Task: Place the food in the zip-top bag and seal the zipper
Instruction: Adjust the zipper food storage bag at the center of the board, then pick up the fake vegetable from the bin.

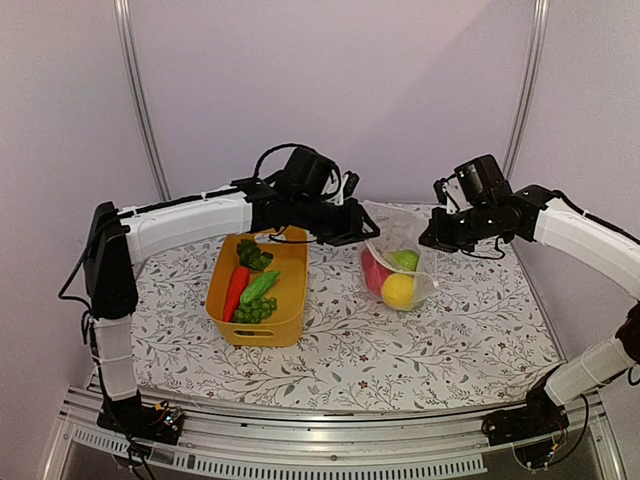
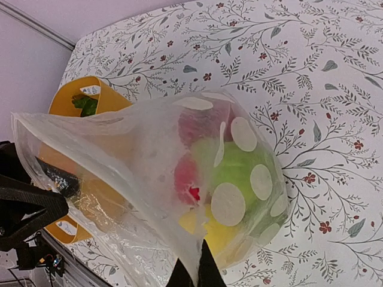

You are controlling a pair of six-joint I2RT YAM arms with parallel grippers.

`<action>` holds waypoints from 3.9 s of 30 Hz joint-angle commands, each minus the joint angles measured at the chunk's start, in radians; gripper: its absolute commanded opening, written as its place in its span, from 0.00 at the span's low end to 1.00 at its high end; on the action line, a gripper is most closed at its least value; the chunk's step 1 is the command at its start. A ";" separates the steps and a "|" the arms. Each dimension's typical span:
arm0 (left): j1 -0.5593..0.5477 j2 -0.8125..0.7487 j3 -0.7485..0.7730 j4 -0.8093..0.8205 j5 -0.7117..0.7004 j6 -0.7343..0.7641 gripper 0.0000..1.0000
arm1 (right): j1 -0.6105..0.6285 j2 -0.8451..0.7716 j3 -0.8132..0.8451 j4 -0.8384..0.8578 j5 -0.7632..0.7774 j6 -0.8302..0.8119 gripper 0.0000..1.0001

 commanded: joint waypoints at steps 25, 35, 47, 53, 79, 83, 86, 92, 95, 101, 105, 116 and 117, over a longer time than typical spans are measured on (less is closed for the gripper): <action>0.214 -0.689 -0.627 -0.208 -0.436 0.360 0.93 | 0.003 0.019 0.060 -0.003 -0.134 0.001 0.00; 0.256 -0.444 -0.499 -0.379 -0.347 0.512 0.76 | 0.005 0.032 0.060 -0.004 -0.154 0.003 0.00; 0.355 -0.100 -0.297 -0.407 -0.246 0.652 0.60 | 0.004 0.036 0.042 0.012 -0.174 0.004 0.00; 0.356 0.031 -0.195 -0.415 -0.228 0.693 0.63 | 0.005 0.040 0.051 0.008 -0.170 -0.001 0.00; 0.337 0.183 -0.099 -0.512 -0.245 0.717 0.23 | 0.004 0.058 0.098 -0.018 -0.149 -0.019 0.00; 0.329 0.144 -0.066 -0.530 -0.272 0.704 0.18 | 0.004 0.053 0.096 -0.024 -0.147 -0.022 0.00; 0.327 0.094 -0.040 -0.545 -0.282 0.682 0.16 | 0.004 0.050 0.096 -0.026 -0.147 -0.024 0.00; 0.311 -0.037 -0.012 -0.523 -0.316 0.586 0.08 | 0.004 0.048 0.097 -0.027 -0.155 -0.021 0.00; 0.289 -0.111 -0.003 -0.468 -0.336 0.525 0.01 | 0.004 0.048 0.093 -0.025 -0.163 -0.016 0.00; 0.204 -0.194 0.078 -0.363 -0.330 0.453 0.00 | 0.004 0.049 0.089 -0.022 -0.182 -0.018 0.00; 0.122 -0.242 0.080 -0.216 -0.318 0.434 0.00 | 0.004 0.048 0.082 -0.010 -0.204 -0.002 0.00; -0.063 -0.363 -0.276 0.530 -0.326 0.451 0.00 | 0.005 0.052 0.066 0.038 -0.262 0.057 0.00; -0.076 -0.359 -0.282 0.559 -0.338 0.461 0.00 | 0.005 0.052 0.064 0.041 -0.266 0.064 0.00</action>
